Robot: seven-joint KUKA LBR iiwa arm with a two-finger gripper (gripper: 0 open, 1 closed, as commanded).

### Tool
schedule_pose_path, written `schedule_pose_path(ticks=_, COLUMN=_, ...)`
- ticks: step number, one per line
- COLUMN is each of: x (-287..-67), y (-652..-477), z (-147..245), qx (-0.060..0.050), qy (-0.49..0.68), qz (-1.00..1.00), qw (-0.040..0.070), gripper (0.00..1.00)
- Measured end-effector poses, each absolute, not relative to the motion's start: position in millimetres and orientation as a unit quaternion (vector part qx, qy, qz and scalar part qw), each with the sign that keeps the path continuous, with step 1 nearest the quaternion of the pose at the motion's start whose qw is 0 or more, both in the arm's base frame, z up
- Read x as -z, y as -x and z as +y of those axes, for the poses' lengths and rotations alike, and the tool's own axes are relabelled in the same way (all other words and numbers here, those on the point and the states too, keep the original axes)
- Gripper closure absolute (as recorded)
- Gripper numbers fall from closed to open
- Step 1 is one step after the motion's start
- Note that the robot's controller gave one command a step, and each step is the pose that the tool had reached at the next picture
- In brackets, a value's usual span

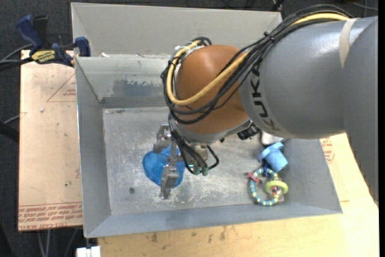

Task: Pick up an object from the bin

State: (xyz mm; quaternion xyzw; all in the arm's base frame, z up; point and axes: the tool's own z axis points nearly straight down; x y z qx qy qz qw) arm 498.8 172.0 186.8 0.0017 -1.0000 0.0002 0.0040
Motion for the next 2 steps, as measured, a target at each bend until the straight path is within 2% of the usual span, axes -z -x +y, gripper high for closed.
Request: schedule_pose_path(ticks=2, x=-189.4, y=-501.1, z=171.2, qx=0.001, qy=-0.002, qz=-1.000, qw=0.000, gripper=0.00)
